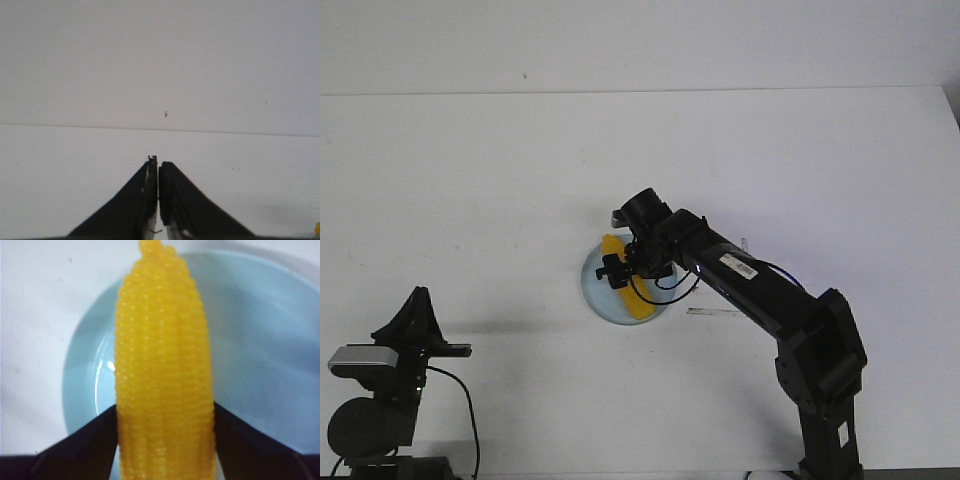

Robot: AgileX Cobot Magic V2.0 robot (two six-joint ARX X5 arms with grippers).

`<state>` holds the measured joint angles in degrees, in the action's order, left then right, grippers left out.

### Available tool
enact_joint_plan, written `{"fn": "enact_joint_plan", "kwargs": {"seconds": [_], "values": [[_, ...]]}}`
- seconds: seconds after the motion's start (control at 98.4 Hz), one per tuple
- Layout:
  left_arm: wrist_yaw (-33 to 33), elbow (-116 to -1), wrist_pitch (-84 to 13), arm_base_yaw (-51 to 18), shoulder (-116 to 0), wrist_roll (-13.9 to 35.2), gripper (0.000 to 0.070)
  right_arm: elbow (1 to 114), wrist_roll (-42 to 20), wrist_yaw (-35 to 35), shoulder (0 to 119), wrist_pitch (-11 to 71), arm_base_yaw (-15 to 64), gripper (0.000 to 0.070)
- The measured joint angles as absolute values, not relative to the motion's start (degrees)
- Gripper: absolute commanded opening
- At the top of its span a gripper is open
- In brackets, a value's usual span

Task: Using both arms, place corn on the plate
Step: 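Carry the corn over the blue plate and lay it down, then open the right gripper to release the corn on the plate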

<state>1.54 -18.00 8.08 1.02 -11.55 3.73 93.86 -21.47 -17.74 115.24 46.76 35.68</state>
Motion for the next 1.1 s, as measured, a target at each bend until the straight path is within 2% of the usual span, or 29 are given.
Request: {"fn": "enact_joint_plan", "kwargs": {"seconds": [0.091,0.244,0.417,0.64,0.711,0.823,0.874,1.097], "values": [[1.5,-18.0,8.1,1.0,-11.6,3.7,0.0001,93.9,-21.5,-16.5,115.2,46.8,35.8,0.0443],[1.5,-18.0,8.1,1.0,-11.6,3.7,0.0001,93.9,-21.5,-15.4,115.2,46.7,35.9,0.0551],[1.5,-18.0,8.1,1.0,-11.6,3.7,0.0001,93.9,-21.3,-14.3,114.7,46.2,35.6,0.0554],[1.5,-18.0,8.1,1.0,-11.6,3.7,0.0001,93.9,-18.5,-7.3,106.9,45.7,34.7,0.0545],[1.5,-18.0,8.1,1.0,-11.6,3.7,0.0001,93.9,-16.5,-5.8,104.9,45.7,34.4,0.0483],[1.5,-18.0,8.1,1.0,-11.6,3.7,0.0001,93.9,-12.7,-3.6,103.5,46.0,33.5,0.0254],[1.5,-18.0,8.1,1.0,-11.6,3.7,0.0001,93.9,-11.3,-2.7,103.2,46.0,33.3,0.0177],[1.5,-18.0,8.1,1.0,-11.6,3.7,0.0001,86.7,-7.2,-1.3,97.0,42.2,30.9,0.0042]]}}
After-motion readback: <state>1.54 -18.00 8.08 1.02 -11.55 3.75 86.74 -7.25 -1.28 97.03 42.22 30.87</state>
